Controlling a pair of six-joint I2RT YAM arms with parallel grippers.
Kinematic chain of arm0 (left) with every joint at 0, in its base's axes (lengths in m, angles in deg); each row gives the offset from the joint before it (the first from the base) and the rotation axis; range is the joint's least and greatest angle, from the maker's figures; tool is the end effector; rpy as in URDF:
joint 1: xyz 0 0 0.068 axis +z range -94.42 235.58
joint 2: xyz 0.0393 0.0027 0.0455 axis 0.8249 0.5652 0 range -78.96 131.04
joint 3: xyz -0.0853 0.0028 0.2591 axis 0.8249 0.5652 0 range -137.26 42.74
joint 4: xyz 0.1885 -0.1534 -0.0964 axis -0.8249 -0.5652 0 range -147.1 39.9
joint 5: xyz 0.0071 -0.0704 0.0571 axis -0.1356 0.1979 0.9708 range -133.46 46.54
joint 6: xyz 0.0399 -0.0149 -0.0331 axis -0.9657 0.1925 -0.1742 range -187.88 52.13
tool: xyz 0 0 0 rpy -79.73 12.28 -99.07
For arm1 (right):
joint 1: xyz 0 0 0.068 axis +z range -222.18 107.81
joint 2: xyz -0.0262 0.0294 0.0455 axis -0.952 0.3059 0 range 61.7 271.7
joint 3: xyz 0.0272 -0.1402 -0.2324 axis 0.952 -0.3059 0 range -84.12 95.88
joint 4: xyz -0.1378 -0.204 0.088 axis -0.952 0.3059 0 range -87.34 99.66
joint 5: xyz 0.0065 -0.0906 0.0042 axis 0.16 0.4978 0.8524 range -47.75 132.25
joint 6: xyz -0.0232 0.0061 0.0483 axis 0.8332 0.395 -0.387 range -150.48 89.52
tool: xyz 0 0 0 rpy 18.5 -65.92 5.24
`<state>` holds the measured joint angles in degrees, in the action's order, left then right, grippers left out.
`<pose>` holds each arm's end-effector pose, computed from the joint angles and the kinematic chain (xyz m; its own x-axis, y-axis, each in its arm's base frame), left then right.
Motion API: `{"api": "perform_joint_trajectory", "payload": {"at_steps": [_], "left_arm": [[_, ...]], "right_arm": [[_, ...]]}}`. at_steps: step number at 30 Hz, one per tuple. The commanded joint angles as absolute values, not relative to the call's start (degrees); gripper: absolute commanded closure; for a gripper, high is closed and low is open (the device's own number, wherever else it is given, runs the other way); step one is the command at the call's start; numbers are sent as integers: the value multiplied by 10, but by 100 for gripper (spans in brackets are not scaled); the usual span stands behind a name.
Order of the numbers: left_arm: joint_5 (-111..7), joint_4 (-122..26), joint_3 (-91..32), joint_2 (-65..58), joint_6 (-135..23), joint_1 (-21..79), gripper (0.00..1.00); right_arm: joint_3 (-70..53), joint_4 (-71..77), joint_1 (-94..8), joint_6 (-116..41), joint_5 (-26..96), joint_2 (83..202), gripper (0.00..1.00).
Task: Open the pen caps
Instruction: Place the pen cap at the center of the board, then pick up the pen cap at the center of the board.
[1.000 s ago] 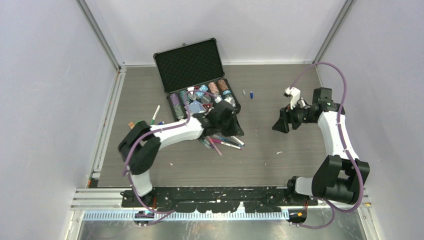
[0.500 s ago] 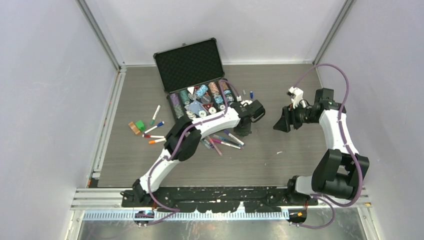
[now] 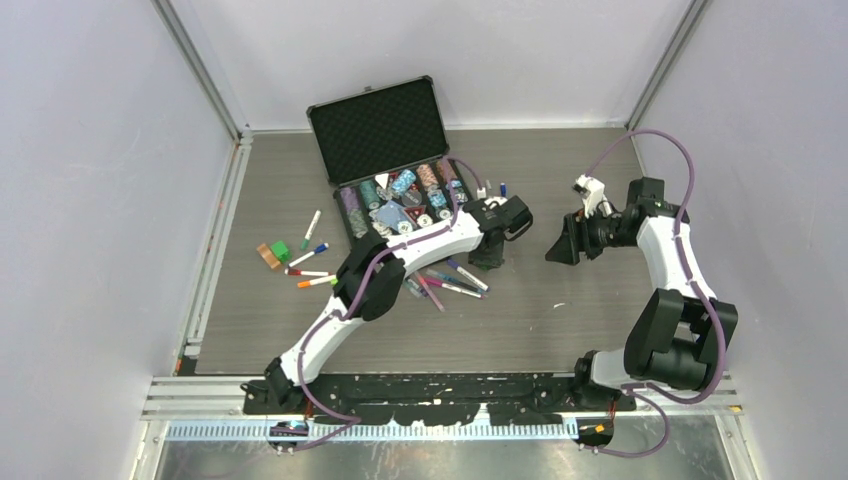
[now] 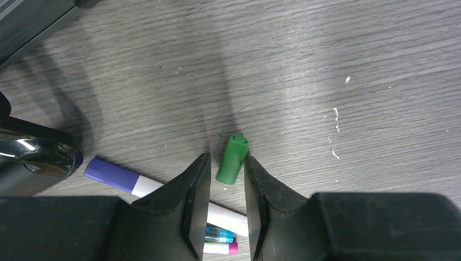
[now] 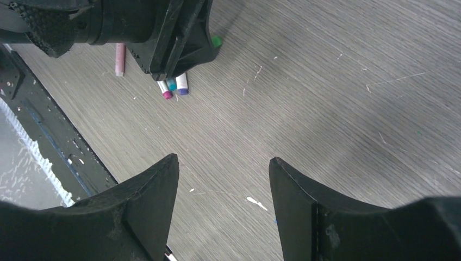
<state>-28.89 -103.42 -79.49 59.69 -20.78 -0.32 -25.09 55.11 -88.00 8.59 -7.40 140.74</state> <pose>0.2921 -0.4154 0.1744 -0.9093 0.0785 -0.4086 0.1271 0.9875 -0.0931 0.2477 -0.0419 0.2526 -0.6842 -0.2303 -0.6920 -0.6128 0.6960 0.3742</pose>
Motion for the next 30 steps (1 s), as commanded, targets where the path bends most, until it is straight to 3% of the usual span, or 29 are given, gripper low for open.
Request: {"api": "perform_joint_trajectory", "payload": {"at_steps": [1, 7, 10, 13, 21, 26, 30], "left_arm": [[-290, -1000, -781, 561, -218, 7, 69], [-288, -971, -739, 487, -238, 14, 68], [-255, -915, -644, 397, -262, 14, 67], [-240, -832, -518, 265, -295, 15, 59], [-272, -594, -141, -53, -332, 33, 20], [-281, -590, -6, -187, -264, 53, 18], [-269, -613, 52, -258, -228, 55, 18]], "right_arm": [[-249, 561, -878, 92, -90, 1416, 34], [-246, 568, -866, 80, -94, 1416, 34], [-245, 564, -836, 55, -89, 1416, 35], [-247, 530, -782, -21, -55, 1419, 38], [-292, 343, -597, -338, 189, 1414, 40], [-290, 292, -495, -527, 464, 1440, 39], [-270, 284, -458, -607, 524, 1480, 39]]}}
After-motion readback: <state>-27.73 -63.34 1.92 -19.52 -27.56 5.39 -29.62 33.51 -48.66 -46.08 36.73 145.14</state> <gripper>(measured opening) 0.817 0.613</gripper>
